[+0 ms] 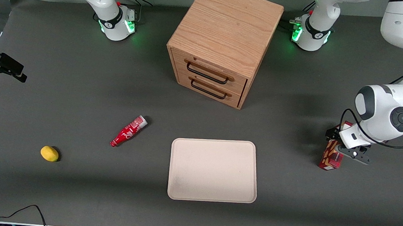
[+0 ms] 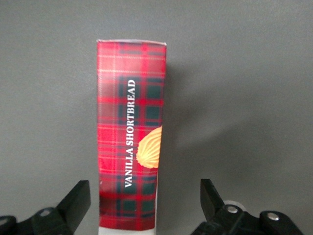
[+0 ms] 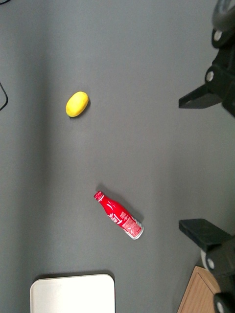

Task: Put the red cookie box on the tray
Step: 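Lower the open left gripper around the cookie box and close it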

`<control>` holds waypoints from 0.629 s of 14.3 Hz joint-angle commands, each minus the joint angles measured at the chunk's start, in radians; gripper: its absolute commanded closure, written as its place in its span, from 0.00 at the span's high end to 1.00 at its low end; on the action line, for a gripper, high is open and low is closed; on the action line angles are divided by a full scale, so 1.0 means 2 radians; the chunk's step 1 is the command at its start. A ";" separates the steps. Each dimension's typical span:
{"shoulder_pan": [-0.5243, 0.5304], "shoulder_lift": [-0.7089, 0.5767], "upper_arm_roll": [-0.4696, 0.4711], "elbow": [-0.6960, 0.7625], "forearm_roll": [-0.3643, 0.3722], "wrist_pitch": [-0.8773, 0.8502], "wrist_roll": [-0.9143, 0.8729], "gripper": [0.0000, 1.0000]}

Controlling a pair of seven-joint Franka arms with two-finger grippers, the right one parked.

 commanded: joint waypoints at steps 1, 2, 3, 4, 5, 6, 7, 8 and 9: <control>-0.005 -0.001 0.004 -0.010 -0.006 0.015 0.010 0.99; -0.006 0.000 0.004 -0.010 -0.006 0.016 0.010 0.97; -0.006 0.001 0.004 -0.010 -0.006 0.017 0.010 0.95; -0.006 0.001 0.004 -0.010 -0.006 0.020 0.013 0.88; -0.005 0.002 0.004 -0.010 -0.006 0.022 0.020 0.72; -0.005 0.002 0.004 -0.010 -0.006 0.022 0.028 0.49; -0.004 0.002 0.004 -0.010 -0.006 0.022 0.030 0.21; -0.003 0.002 0.004 -0.010 -0.007 0.023 0.030 0.05; 0.000 0.003 0.004 -0.010 -0.008 0.023 0.031 0.00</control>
